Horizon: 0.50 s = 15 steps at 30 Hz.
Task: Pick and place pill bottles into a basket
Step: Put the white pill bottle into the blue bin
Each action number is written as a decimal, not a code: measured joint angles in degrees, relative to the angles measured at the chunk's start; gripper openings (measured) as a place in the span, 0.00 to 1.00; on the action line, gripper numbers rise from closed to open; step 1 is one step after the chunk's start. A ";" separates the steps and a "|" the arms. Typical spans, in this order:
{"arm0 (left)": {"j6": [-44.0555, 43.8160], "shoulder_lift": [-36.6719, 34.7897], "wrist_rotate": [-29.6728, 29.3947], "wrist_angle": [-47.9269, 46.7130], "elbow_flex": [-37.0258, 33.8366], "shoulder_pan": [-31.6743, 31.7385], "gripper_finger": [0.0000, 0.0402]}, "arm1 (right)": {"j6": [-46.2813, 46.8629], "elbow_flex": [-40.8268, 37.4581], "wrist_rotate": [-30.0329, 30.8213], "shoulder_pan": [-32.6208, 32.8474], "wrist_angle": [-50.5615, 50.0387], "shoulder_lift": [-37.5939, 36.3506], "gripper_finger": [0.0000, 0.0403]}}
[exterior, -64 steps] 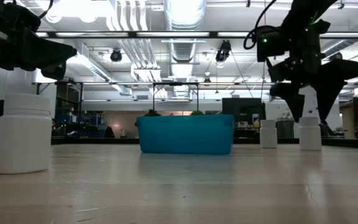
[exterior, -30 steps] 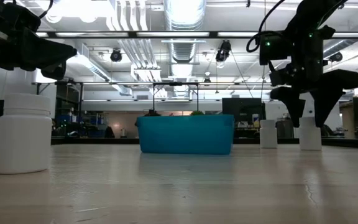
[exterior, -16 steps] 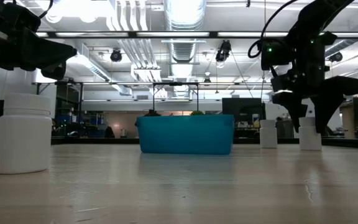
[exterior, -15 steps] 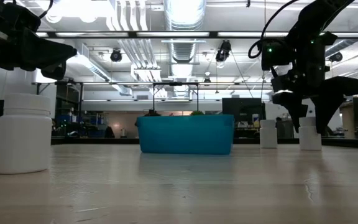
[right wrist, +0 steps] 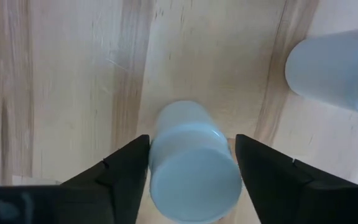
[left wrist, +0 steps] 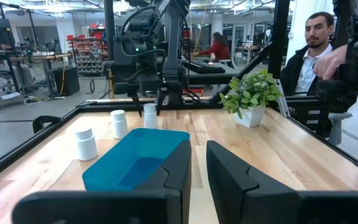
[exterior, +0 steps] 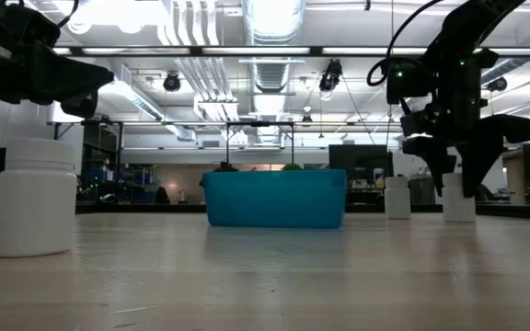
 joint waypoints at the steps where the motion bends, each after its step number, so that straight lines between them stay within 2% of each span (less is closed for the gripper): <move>1: 0.00 0.00 0.01 0.01 0.00 0.00 0.08 | -0.06 0.00 0.00 0.00 -0.02 0.00 0.53; 7: 0.00 -0.01 0.00 0.00 0.00 0.01 0.08 | -0.17 0.00 0.00 0.00 -0.17 -0.04 0.42; 15: 0.00 0.01 0.02 0.00 0.00 0.00 0.08 | -0.12 0.02 0.04 0.02 -0.43 -0.04 0.42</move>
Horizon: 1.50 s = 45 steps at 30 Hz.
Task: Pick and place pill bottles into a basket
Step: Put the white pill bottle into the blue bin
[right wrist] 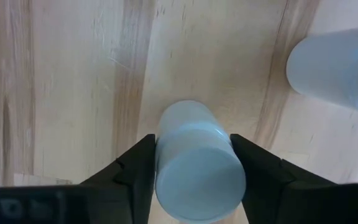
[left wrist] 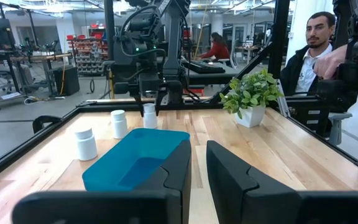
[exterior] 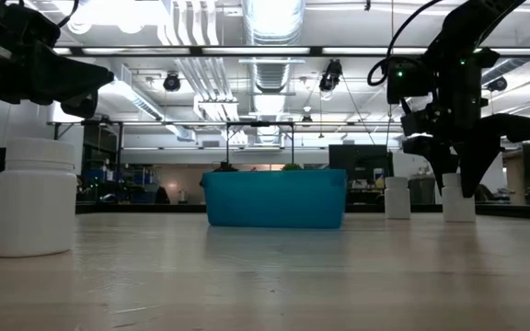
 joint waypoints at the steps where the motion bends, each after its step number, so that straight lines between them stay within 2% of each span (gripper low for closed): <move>1: 0.00 -0.01 -0.02 0.01 0.00 0.01 0.08 | 0.02 0.00 0.00 0.02 -0.02 0.00 0.42; 9: 0.00 -0.02 -0.02 0.01 0.00 0.00 0.08 | 1.32 1.17 0.06 0.02 -2.96 0.00 0.42; 25: 0.00 -0.01 -0.02 0.00 0.00 0.02 0.08 | 5.10 9.70 -0.45 0.17 -10.53 -0.04 0.41; 45: 0.00 -0.02 -0.02 0.01 0.00 0.02 0.08 | 7.44 22.83 0.19 6.20 -16.70 0.11 0.41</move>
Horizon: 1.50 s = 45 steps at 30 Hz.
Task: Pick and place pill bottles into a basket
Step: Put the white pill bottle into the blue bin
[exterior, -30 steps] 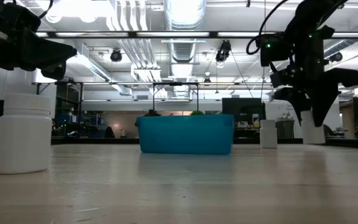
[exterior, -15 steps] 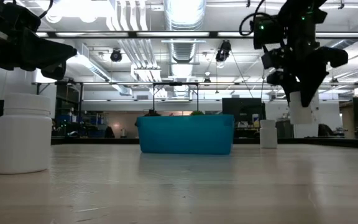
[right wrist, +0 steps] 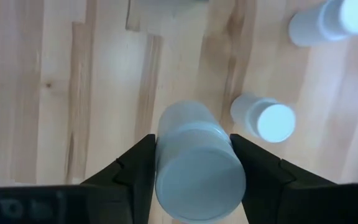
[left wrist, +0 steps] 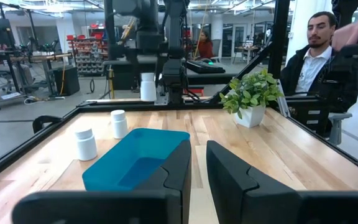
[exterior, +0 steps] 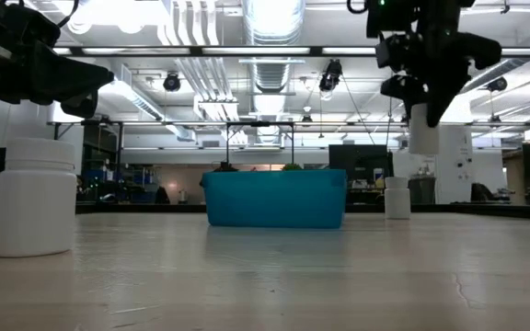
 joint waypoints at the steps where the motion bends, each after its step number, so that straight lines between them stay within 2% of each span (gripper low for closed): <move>1: 0.00 0.00 0.00 -0.02 0.00 0.00 0.08 | 0.25 0.61 -0.02 0.00 -0.19 0.00 0.41; 7: 0.00 0.00 -0.02 0.00 0.00 -0.02 0.08 | 0.86 4.61 1.28 0.09 -3.04 2.53 0.41; 29: 0.00 0.00 0.02 -0.01 0.00 0.00 0.08 | -2.61 22.09 1.42 4.88 -2.97 22.38 0.42; 45: 0.00 0.01 0.02 0.00 0.00 0.00 0.08 | -5.71 23.03 1.40 6.41 4.34 24.60 0.42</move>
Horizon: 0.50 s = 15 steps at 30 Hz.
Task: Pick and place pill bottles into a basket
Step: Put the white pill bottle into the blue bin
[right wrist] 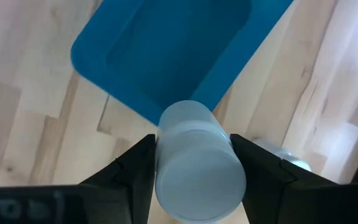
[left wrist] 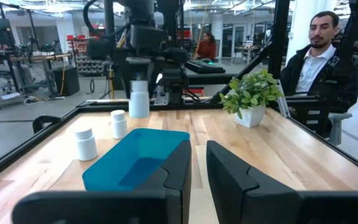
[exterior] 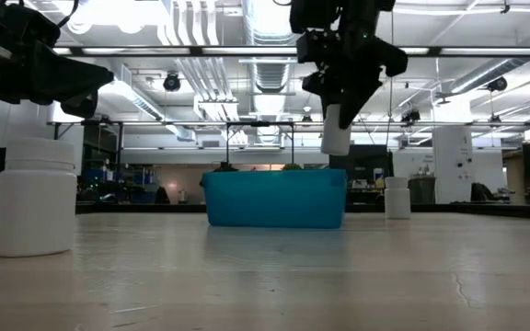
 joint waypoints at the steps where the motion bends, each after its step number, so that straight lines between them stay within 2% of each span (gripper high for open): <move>1: 0.00 -0.01 0.00 -0.02 0.00 0.00 0.08 | -0.11 0.00 0.00 0.04 0.39 0.62 0.42; 15: 0.02 0.03 -0.02 -0.01 0.00 0.00 0.08 | -0.69 0.76 -0.12 0.27 4.68 4.96 0.42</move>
